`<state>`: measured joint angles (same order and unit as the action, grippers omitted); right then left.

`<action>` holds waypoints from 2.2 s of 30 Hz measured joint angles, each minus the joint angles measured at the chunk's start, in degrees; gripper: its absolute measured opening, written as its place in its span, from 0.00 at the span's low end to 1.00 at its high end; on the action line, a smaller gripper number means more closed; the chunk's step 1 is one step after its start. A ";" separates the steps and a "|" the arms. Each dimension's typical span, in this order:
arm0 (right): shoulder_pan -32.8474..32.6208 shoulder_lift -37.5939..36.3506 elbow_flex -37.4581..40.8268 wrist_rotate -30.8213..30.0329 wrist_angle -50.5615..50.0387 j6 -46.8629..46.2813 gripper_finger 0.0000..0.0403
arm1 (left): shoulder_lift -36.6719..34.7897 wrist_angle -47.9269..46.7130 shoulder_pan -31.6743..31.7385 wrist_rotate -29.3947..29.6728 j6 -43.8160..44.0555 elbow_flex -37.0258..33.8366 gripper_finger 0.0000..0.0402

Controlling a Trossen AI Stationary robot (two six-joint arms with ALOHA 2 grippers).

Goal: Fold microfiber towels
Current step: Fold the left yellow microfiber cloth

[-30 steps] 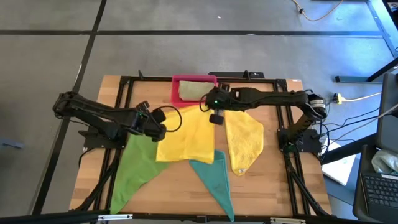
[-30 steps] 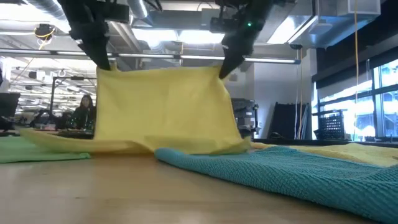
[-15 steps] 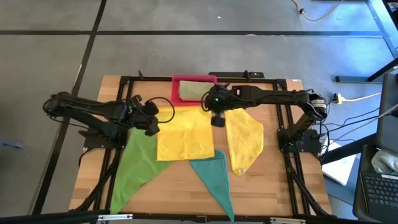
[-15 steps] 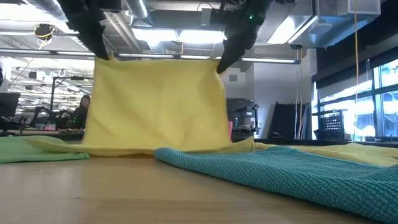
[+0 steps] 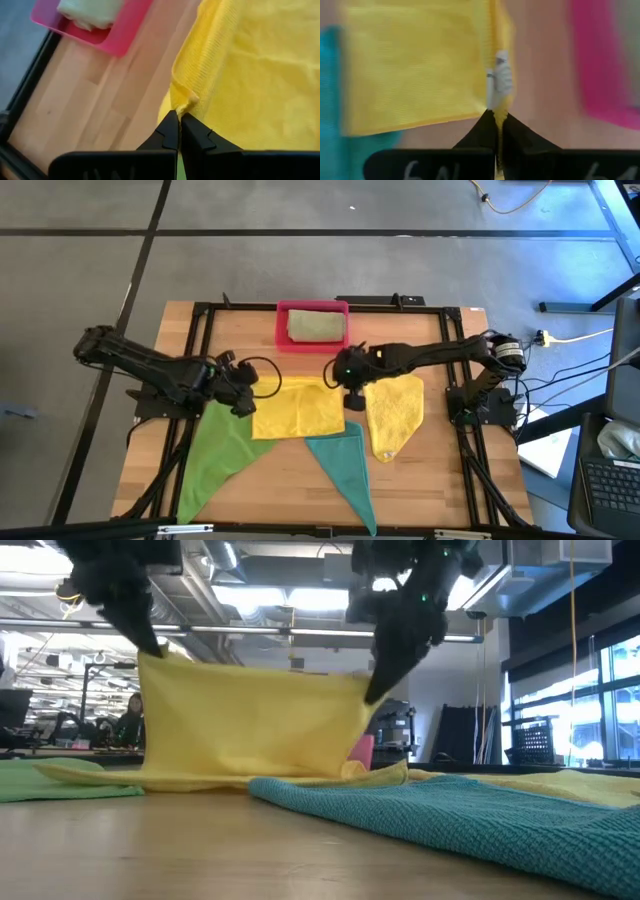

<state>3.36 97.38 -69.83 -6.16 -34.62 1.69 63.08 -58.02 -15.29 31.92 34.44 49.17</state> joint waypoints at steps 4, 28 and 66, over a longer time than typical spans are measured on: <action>0.04 -0.02 -0.48 -13.82 -0.50 0.18 0.02 | -0.08 0.15 1.57 4.48 1.49 -1.75 0.00; 3.90 2.69 -3.79 -6.68 3.27 5.48 0.02 | -0.18 6.26 7.69 1.18 3.34 -9.06 0.00; -4.42 9.55 -3.84 9.61 -0.24 -1.68 0.02 | 0.04 25.16 -6.19 -16.60 18.16 -17.22 0.00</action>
<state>-1.06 106.94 -73.67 3.44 -34.85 0.01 63.11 -32.86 -21.47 15.32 52.60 31.94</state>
